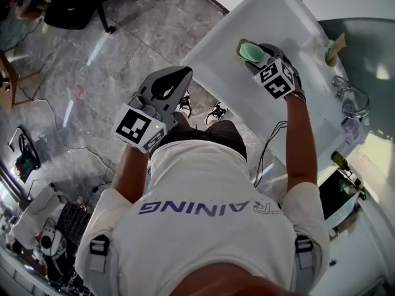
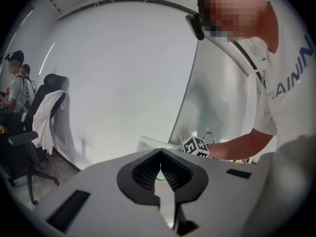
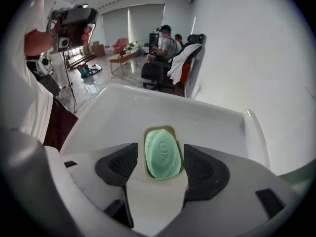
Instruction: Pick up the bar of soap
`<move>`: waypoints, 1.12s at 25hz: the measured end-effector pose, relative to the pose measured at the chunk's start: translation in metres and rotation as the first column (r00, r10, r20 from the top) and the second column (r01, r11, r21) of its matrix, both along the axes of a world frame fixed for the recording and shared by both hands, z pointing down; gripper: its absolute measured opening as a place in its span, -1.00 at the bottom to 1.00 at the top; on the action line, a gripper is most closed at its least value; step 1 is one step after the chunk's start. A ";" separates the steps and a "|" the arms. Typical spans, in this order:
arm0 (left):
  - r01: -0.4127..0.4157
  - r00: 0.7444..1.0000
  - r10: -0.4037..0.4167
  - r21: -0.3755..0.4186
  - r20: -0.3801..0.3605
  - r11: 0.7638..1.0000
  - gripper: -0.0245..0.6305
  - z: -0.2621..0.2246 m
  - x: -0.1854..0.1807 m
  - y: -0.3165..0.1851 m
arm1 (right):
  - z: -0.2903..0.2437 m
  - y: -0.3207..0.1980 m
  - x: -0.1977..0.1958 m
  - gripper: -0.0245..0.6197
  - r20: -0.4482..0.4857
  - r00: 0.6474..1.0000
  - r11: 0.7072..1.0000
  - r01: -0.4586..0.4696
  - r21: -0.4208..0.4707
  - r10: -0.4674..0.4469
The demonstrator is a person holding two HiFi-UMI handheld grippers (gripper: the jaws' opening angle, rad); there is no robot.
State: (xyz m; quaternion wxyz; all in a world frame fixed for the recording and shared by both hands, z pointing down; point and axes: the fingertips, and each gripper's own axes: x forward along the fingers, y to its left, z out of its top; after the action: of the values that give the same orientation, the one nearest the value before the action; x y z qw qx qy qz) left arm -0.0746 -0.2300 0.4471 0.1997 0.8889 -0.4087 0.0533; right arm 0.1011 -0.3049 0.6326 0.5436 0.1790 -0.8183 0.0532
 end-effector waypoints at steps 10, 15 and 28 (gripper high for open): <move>0.070 0.997 -0.071 -0.033 -0.024 0.997 -0.90 0.014 -0.005 -0.001 | 0.031 -0.001 0.006 -0.07 -0.109 0.981 0.981 0.143 -0.134 -0.158; 0.070 0.997 -0.071 -0.042 -0.037 0.997 -0.90 0.018 -0.003 -0.001 | 0.037 -0.001 0.003 -0.08 -0.117 0.976 0.970 0.161 -0.183 -0.184; 0.029 0.999 -0.029 -0.007 -0.031 1.000 -0.90 0.003 -0.002 -0.012 | -0.054 -0.020 -0.008 -0.09 0.232 0.960 0.988 -0.156 -0.013 0.154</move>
State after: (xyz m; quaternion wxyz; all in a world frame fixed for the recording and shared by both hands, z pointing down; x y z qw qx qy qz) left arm -0.0763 -0.2416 0.4505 0.2095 0.8830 -0.4183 0.0378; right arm 0.0927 -0.3245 0.5781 0.4377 0.2365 -0.8599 0.1139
